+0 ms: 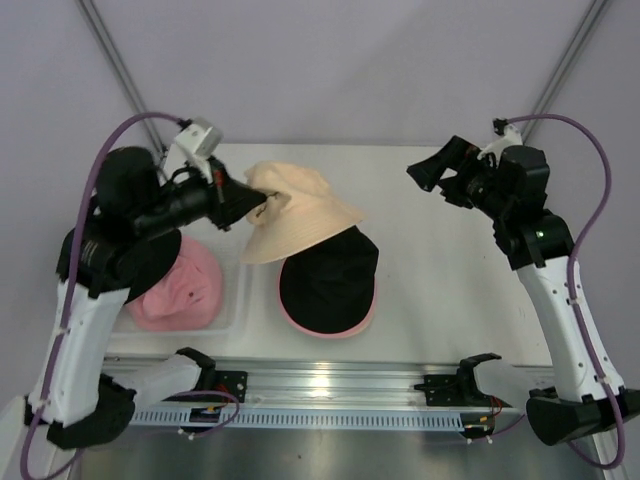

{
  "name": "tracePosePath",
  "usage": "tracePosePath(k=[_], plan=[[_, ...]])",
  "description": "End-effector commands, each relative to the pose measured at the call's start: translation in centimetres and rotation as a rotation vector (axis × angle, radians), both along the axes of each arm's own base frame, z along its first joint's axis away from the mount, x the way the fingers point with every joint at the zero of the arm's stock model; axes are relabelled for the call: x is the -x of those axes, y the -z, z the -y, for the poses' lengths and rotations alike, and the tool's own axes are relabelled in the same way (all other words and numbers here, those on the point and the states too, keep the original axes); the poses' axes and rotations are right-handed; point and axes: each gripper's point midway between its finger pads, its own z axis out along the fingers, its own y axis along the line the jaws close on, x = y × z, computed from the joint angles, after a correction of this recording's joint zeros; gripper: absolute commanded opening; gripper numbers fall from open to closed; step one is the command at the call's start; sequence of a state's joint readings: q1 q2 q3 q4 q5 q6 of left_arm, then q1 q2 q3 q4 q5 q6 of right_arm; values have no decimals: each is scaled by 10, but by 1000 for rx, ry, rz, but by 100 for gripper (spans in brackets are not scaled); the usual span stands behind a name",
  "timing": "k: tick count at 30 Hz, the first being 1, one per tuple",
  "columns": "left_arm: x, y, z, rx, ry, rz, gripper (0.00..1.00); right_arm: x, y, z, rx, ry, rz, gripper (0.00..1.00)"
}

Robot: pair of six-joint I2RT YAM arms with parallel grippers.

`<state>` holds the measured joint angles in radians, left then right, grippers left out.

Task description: Stack the hats

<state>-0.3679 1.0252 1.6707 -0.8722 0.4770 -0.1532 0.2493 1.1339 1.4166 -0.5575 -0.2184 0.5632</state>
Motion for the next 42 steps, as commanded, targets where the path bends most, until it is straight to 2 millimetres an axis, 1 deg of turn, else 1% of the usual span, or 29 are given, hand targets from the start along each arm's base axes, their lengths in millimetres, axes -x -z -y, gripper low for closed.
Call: tracePosePath(k=[1,2,3,4,5,6,7,11,12,14,15,17,18,19,21,22,23,25,26,28,29,31,34,36,37,38,39,40,42], plan=[[-25,-4,15,-129,-42,52,1,19,-10,17,-32,37,26,100],[-41,5,13,-186,-105,21,1,22,-9,19,-34,42,26,99],[-44,10,18,-217,-107,14,1,27,-12,21,-38,46,39,100],[-48,15,19,-242,-124,4,1,29,-6,23,-32,50,30,100],[-56,18,17,-275,-165,4,1,31,-5,25,-31,56,29,100],[-54,19,23,-284,-146,14,1,32,-4,26,-30,58,28,100],[-56,17,22,-290,-169,24,1,33,-2,27,-28,57,26,99],[-56,-1,29,-253,-166,78,1,32,6,26,-29,53,3,100],[-53,-4,37,-250,-136,98,1,32,6,25,-32,50,3,99],[-48,-1,47,-259,-88,99,1,29,9,23,-44,46,-6,99],[-43,8,57,-277,-54,82,1,28,10,22,-49,43,-11,99],[-38,19,65,-306,-21,60,1,26,14,21,-52,40,-22,100],[-31,29,73,-326,11,46,1,26,17,21,-54,41,-31,100],[-29,38,75,-347,15,33,1,26,19,21,-55,40,-35,100],[-21,48,83,-347,46,13,1,26,23,19,-64,34,-49,99],[-18,49,85,-337,54,14,1,26,25,17,-70,28,-55,100],[-16,64,88,-358,64,-14,1,26,25,16,-73,23,-55,100],[-11,74,94,-364,80,-31,1,26,29,15,-80,18,-71,100],[-9,91,96,-397,88,-58,1,26,30,15,-81,17,-75,99],[-3,101,99,-418,104,-73,1,28,30,14,-83,12,-76,100],[1,112,98,-438,109,-96,1,29,31,15,-82,13,-82,99],[9,118,99,-448,128,-108,1,32,35,14,-79,11,-93,99],[23,118,99,-434,154,-111,1,36,42,14,-82,3,-111,99],[31,115,100,-406,170,-114,1,38,53,10,-102,-10,-142,99],[33,115,99,-396,170,-117,4,40,53,5,-121,-37,-137,99],[34,113,99,-381,167,-123,5,42,63,2,-138,-44,-167,100],[37,117,99,-381,176,-132,6,43,67,0,-146,-57,-171,100],[38,120,99,-383,179,-140,11,46,65,-5,-155,-85,-157,100],[39,126,97,-390,168,-166,18,49,77,-10,-154,-108,-173,100]])
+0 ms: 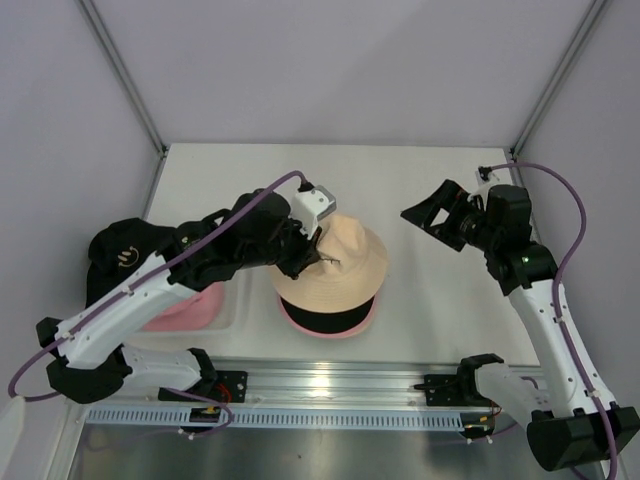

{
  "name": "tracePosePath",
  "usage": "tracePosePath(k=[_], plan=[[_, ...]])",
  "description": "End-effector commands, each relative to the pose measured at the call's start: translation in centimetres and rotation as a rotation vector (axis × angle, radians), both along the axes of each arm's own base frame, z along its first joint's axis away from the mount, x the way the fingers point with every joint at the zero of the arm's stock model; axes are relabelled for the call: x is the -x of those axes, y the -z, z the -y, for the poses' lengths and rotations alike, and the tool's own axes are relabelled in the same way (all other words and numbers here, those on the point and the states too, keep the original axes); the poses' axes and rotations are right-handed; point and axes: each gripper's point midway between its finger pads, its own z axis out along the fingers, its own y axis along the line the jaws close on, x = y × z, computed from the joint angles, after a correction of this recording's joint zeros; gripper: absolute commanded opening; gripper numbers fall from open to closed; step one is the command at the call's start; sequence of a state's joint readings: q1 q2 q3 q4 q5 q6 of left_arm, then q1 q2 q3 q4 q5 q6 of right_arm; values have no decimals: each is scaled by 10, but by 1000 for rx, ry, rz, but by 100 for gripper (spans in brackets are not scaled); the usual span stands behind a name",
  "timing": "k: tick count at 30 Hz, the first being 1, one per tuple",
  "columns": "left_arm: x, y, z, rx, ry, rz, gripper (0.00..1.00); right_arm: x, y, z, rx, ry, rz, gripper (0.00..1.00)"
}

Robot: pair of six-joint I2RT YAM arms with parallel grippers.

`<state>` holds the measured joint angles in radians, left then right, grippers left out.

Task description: Stack the hats

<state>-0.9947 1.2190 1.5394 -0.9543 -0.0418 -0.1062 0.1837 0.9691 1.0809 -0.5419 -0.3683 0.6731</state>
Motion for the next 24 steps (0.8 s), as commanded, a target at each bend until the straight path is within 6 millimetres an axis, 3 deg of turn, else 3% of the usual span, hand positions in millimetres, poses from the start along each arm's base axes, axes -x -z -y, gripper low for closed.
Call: tracePosePath(k=[1,3,4,5,7,8,10,11,13,14,15,16,17,18,19,20,23,24], plan=[[8,3,0,32,-21,-42,27,7,-10,-17,-59,-79,62,99],[6,8,-8,17,-77,-52,42,12,0,-29,-54,-129,58,100],[0,5,-22,2,-147,-22,61,12,1,-33,-57,-144,62,100],[-2,1,-29,13,-193,-15,71,13,4,-39,-61,-162,51,100],[-5,-14,-44,57,-260,25,99,12,8,-43,-83,-162,34,100],[-6,-35,-56,138,-319,65,100,11,10,-45,-93,-160,22,100],[-7,-53,-68,230,-384,91,100,9,15,-47,-121,-143,2,100],[-11,-68,-88,331,-503,111,100,8,18,-47,-125,-130,-7,99],[-16,-68,-110,444,-680,74,100,11,30,-49,-133,-96,-26,97],[-18,-70,-137,487,-795,91,99,12,36,-50,-141,-82,-35,96],[-20,-51,-143,481,-849,61,100,13,30,-53,-165,-78,9,96],[-19,-48,-149,516,-882,37,100,15,34,-53,-184,-71,6,95],[-24,-43,-157,572,-956,0,100,18,50,-53,-217,-52,-42,93],[-20,-25,-148,594,-927,-74,99,19,53,-53,-241,-48,-50,92],[-21,-20,-145,640,-941,-124,99,21,45,-54,-273,-48,-15,90],[-21,-5,-143,650,-945,-190,99,22,53,-53,-307,-20,-46,89],[-29,17,-135,741,-957,-281,100,29,56,-51,-380,25,-19,89],[-26,16,-126,785,-915,-320,100,26,48,-48,-425,60,22,89]])
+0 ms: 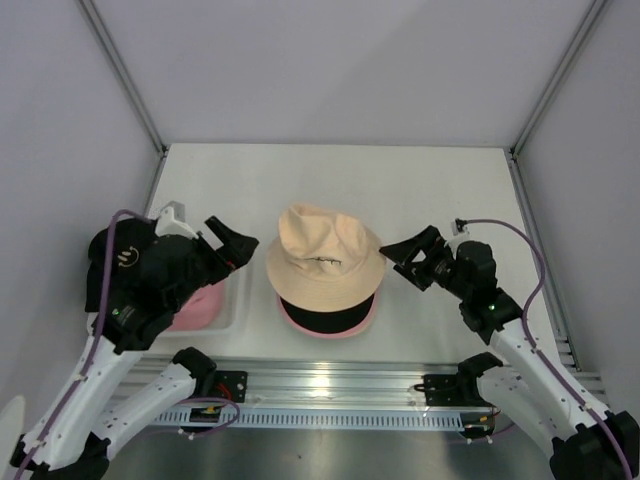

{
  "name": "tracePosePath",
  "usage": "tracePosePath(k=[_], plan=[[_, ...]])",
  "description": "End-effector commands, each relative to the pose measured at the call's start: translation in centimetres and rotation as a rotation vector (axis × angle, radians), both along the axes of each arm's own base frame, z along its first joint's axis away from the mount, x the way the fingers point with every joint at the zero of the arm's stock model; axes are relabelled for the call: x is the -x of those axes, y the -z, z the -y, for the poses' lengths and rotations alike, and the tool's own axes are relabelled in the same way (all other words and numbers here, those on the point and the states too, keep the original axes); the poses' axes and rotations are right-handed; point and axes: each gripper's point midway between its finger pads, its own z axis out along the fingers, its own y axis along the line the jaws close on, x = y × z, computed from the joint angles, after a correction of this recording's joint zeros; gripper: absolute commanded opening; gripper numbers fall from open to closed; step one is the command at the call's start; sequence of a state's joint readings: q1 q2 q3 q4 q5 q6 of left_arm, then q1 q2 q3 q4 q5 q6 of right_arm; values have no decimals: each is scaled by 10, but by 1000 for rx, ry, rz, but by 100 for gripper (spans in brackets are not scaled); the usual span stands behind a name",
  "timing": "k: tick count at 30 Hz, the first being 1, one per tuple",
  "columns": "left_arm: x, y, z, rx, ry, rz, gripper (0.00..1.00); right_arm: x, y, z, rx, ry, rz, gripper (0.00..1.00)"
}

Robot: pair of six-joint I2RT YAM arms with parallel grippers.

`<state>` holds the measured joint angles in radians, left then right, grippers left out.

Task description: Stack the hats

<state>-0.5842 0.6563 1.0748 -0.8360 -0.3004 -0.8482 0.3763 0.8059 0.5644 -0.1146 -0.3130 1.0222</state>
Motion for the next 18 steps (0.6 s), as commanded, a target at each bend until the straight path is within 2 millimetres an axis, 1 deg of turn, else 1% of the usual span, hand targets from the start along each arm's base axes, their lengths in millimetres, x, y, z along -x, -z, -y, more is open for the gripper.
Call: tracePosePath(k=[1,2,3,4,5,7,8,9,10,11,12,15,18], plan=[[-4,15,39,285,74,-62,99,-8,-45,3,-182,114,146,88],[-5,14,41,318,79,-54,99,-5,-51,6,-209,125,172,88],[-5,13,45,348,86,-57,99,-6,-53,8,-241,147,181,87],[-7,22,46,373,70,-81,100,-6,-56,9,-255,150,194,87],[-8,26,46,374,60,-92,100,-6,-58,9,-268,151,203,86],[-9,29,45,389,43,-114,100,-7,-65,5,-313,135,217,86],[-11,30,46,395,39,-120,99,-6,-64,0,-327,114,211,84],[-12,26,49,425,48,-111,100,-7,-69,-2,-360,107,219,83],[-12,29,49,432,41,-123,100,-7,-70,-5,-367,99,223,82],[-11,28,54,457,69,-117,100,-7,-70,-8,-368,84,220,82],[-11,26,56,472,76,-117,99,-9,-66,-14,-360,69,202,82],[-12,21,58,488,88,-110,99,-10,-64,-22,-352,53,191,81],[-14,20,58,463,85,-118,99,-11,-63,-23,-343,58,185,79]])
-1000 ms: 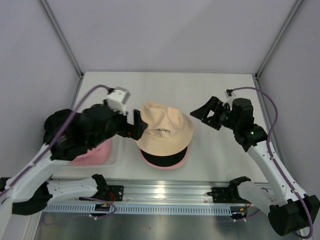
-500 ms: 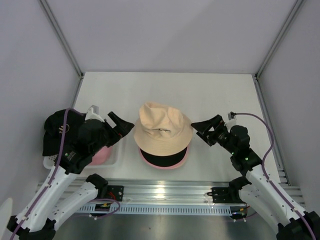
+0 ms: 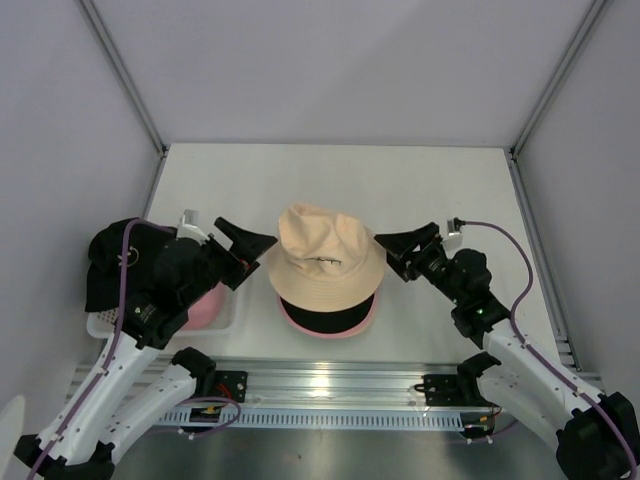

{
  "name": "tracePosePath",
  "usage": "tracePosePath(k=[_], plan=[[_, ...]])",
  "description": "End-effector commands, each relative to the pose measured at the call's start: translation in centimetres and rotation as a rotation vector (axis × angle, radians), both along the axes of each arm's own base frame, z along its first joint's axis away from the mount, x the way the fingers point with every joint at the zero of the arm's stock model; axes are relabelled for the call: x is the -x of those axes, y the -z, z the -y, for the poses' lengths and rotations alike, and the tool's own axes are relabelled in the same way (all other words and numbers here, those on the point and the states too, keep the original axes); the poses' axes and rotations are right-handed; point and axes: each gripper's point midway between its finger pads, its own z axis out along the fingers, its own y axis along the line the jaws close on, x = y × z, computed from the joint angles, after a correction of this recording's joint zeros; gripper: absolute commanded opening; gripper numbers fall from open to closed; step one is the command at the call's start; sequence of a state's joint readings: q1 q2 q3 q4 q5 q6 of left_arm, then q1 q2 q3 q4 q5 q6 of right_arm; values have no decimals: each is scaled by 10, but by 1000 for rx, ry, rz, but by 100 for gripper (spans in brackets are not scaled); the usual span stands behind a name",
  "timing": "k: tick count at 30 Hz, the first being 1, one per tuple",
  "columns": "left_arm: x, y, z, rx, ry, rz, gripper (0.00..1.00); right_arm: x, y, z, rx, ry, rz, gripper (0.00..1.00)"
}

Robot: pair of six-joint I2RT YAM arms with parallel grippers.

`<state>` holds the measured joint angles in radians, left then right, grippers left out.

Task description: Stack the hats

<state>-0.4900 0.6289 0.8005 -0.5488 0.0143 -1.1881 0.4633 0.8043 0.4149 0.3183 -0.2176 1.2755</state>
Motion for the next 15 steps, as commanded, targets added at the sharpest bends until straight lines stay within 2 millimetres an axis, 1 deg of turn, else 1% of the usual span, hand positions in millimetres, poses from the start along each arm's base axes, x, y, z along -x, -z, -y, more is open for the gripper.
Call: tracePosePath(k=[1,4,5,6,7,8,10,12,13,14,15], plan=[[-4,-18,5,45,13,29,99,-2,-28,-2,-50,5,72,78],[-4,-16,7,47,23,28,98,-2,-28,-3,-50,3,68,75],[-4,-15,8,47,27,28,98,-1,-29,-3,-50,2,72,66],[-4,-14,8,47,28,27,98,-1,-27,-2,-46,5,64,54],[-5,-10,8,42,24,12,98,-1,-26,-2,-43,5,58,33],[-5,-10,7,42,22,10,98,-1,-25,-2,-38,6,55,24],[-5,-7,6,43,13,6,98,-1,-18,-3,-22,5,31,0],[-7,0,3,29,-3,2,99,0,-11,-6,-5,-11,23,0],[-10,7,-1,22,-24,-16,99,3,-9,-10,9,-26,28,0],[-10,14,-3,28,-28,-34,98,2,-6,-10,18,-28,27,0],[-10,16,-4,54,-39,-48,99,4,-4,-13,25,-39,26,0]])
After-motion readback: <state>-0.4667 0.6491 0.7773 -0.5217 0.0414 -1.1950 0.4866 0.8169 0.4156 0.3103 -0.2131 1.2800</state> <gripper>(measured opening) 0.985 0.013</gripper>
